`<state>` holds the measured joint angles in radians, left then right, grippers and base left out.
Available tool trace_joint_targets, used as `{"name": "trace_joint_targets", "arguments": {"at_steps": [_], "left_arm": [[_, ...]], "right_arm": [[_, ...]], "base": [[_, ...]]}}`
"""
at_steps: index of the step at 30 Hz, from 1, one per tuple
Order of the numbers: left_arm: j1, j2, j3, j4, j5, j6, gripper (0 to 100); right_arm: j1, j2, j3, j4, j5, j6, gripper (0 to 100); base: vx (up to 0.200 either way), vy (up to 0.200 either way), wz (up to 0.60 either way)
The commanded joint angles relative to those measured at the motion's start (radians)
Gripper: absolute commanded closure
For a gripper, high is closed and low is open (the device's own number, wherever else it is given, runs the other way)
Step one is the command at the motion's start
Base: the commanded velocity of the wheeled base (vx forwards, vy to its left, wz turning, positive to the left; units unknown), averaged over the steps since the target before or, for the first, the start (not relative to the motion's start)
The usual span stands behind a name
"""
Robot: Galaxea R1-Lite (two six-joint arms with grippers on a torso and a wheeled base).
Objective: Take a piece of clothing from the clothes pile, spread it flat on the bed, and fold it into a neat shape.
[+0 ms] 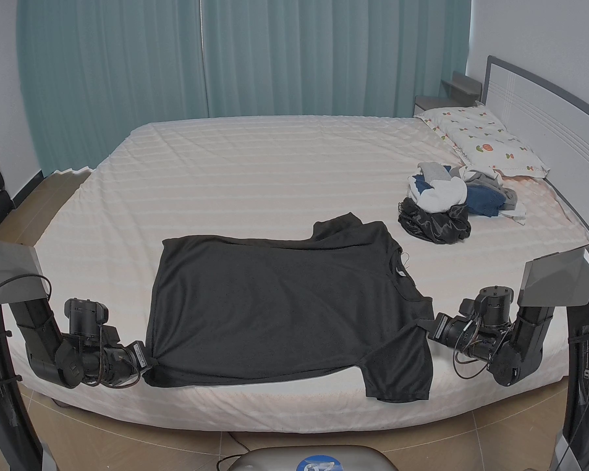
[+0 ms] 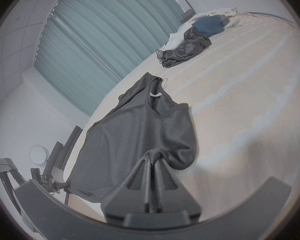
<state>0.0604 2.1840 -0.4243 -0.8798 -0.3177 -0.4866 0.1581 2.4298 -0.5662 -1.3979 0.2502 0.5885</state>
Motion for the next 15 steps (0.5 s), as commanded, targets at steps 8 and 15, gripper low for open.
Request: {"name": "trace_joint_targets", "arguments": {"at_steps": [8, 15], "left_arm": [[0.004, 0.008, -0.002, -0.001, -0.001, -0.013, 100], [0.004, 0.008, -0.008, 0.001, -0.003, -0.038, 100]], "right_arm": [[-0.083, -0.046, 0.063, -0.018, 0.161, -0.004, 0], [-0.147, -0.048, 0.134, -0.020, 0.311, -0.101, 0]], "base": [[0.000, 0.000, 0.00], [0.000, 0.000, 0.00]]}}
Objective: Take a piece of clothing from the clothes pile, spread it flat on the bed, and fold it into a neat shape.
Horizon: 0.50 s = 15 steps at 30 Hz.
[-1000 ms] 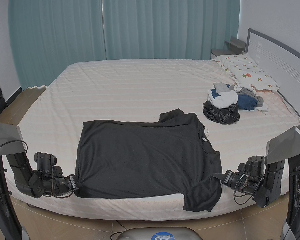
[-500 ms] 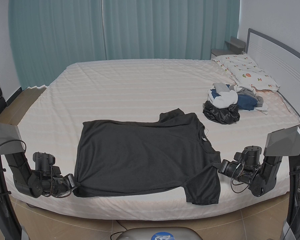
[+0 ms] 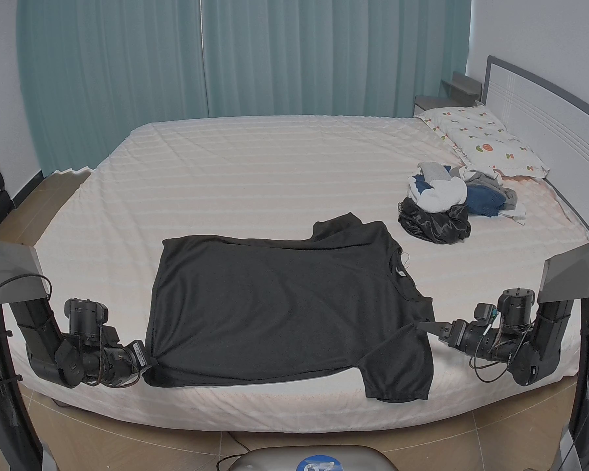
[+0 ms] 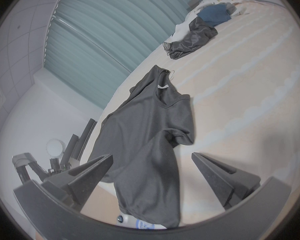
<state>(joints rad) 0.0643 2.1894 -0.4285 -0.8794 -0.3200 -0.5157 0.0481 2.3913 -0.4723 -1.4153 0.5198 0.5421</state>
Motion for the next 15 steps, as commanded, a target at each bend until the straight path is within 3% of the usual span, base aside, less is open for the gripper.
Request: {"name": "trace_joint_targets", "arguments": {"at_steps": [1, 2, 14, 15], "left_arm": [[0.000, 0.003, -0.004, 0.000, -0.001, -0.009, 100], [0.000, 0.003, -0.004, 0.000, -0.001, -0.007, 100], [0.000, 0.001, -0.006, 0.000, -0.002, -0.009, 100], [0.000, 0.001, -0.004, 0.000, -0.002, -0.009, 100]], "right_arm": [[-0.037, -0.009, 0.040, -0.002, 0.042, -0.054, 0], [-0.034, 0.025, 0.034, -0.002, 0.065, -0.079, 0], [0.013, 0.115, -0.026, -0.002, 0.066, -0.162, 0], [0.013, 0.118, -0.026, -0.004, 0.071, -0.166, 100]], "base": [[0.000, 0.000, 0.00], [0.000, 0.000, 0.00], [0.000, 0.000, 0.00], [0.000, 0.000, 0.00]]}}
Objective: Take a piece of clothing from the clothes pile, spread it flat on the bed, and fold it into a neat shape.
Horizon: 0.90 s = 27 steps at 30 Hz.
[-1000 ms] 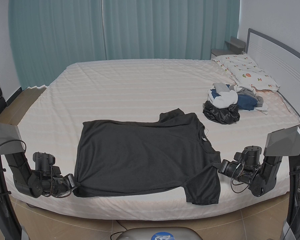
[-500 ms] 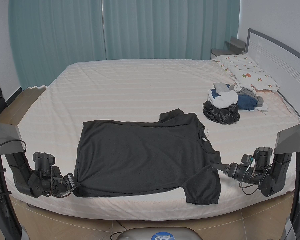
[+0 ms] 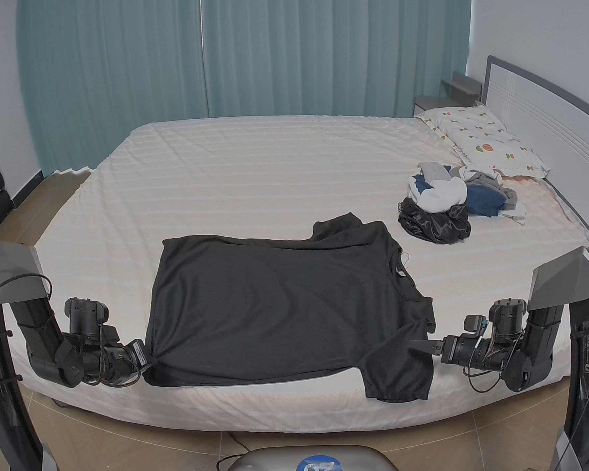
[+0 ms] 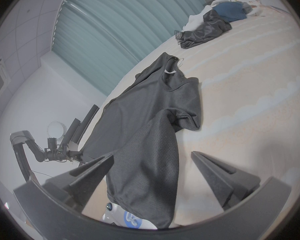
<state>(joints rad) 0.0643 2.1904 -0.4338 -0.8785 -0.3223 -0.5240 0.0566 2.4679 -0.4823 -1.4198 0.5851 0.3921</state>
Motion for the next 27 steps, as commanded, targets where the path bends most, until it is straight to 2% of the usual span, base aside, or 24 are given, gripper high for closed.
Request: {"name": "trace_joint_targets", "arguments": {"at_steps": [1, 4, 8, 14, 20, 25, 27], "left_arm": [[0.000, 0.000, 0.001, 0.000, 0.000, -0.001, 100], [0.000, 0.000, 0.001, 0.000, 0.000, -0.001, 100], [0.000, 0.000, 0.001, 0.000, 0.000, -0.002, 100], [0.000, 0.000, 0.001, 0.000, 0.000, -0.004, 100], [0.008, -0.012, 0.007, 0.000, 0.002, -0.002, 100], [0.026, -0.070, 0.020, 0.000, 0.016, 0.004, 100], [0.035, -0.095, 0.024, 0.004, 0.017, 0.007, 100]], "right_arm": [[0.005, 0.043, -0.015, 0.001, 0.005, -0.019, 100], [-0.001, 0.042, -0.007, -0.004, 0.009, -0.035, 100], [-0.038, 0.042, 0.042, -0.057, 0.079, -0.056, 100], [-0.057, 0.039, 0.080, -0.088, 0.096, -0.056, 100], [-0.078, -0.003, 0.205, -0.145, 0.130, -0.078, 100], [-0.110, -0.073, 0.309, -0.145, 0.208, -0.134, 100], [-0.116, -0.092, 0.337, -0.145, 0.213, -0.141, 100]], "base": [[0.000, 0.000, 0.00], [0.000, 0.000, 0.00], [0.000, 0.000, 0.00], [0.000, 0.000, 0.00], [0.000, 0.000, 0.00], [0.000, 0.000, 0.00], [0.000, 0.000, 0.00]]}}
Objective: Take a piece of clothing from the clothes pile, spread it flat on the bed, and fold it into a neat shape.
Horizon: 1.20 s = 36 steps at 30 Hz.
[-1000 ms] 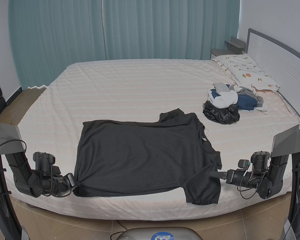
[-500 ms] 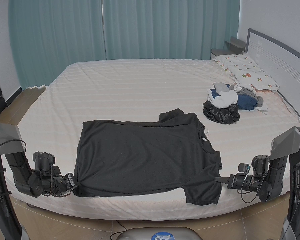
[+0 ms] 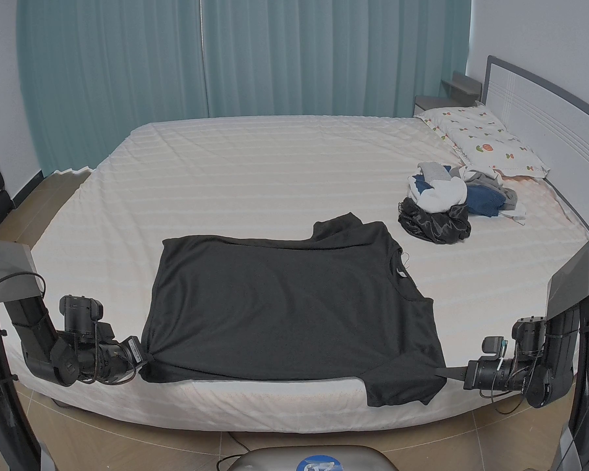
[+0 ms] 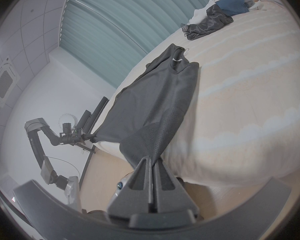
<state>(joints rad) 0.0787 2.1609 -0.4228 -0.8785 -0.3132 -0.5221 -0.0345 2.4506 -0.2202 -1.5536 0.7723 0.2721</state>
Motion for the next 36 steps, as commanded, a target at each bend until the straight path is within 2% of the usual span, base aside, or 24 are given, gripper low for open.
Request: {"name": "trace_joint_targets", "arguments": {"at_steps": [1, 4, 5, 9, 13, 21, 24, 32, 36], "left_arm": [[0.029, -0.082, 0.016, 0.009, 0.011, 0.007, 100], [0.032, -0.104, 0.024, 0.012, 0.011, 0.010, 100], [0.030, -0.111, 0.033, 0.024, 0.022, 0.016, 100], [0.023, -0.119, 0.032, 0.085, 0.062, 0.050, 100], [0.001, -0.124, 0.036, 0.154, 0.095, 0.109, 100], [-0.022, -0.165, 0.035, 0.276, 0.155, 0.168, 100], [-0.022, -0.187, 0.038, 0.328, 0.184, 0.209, 100], [-0.025, -0.213, 0.032, 0.444, 0.194, 0.271, 100], [-0.025, -0.230, 0.018, 0.500, 0.194, 0.278, 100]], "right_arm": [[-0.028, -0.081, 0.081, -0.011, 0.025, -0.022, 100], [-0.027, -0.087, 0.093, -0.011, 0.024, -0.028, 100], [-0.018, -0.091, 0.124, -0.011, 0.024, -0.068, 100], [-0.015, -0.088, 0.157, -0.011, 0.024, -0.128, 100], [-0.013, -0.121, 0.196, -0.011, 0.025, -0.143, 100], [0.011, -0.134, 0.220, 0.012, 0.024, -0.165, 100], [0.001, -0.148, 0.220, 0.072, 0.024, -0.205, 100], [0.005, -0.237, 0.220, 0.247, 0.022, -0.294, 100], [0.010, -0.257, 0.220, 0.274, 0.021, -0.298, 100]], "base": [[0.000, 0.000, 0.00], [0.000, 0.000, 0.00], [0.000, 0.000, 0.00], [0.000, 0.000, 0.00], [0.000, 0.000, 0.00], [0.000, 0.000, 0.00], [0.000, 0.000, 0.00], [0.000, 0.000, 0.00], [0.000, 0.000, 0.00]]}}
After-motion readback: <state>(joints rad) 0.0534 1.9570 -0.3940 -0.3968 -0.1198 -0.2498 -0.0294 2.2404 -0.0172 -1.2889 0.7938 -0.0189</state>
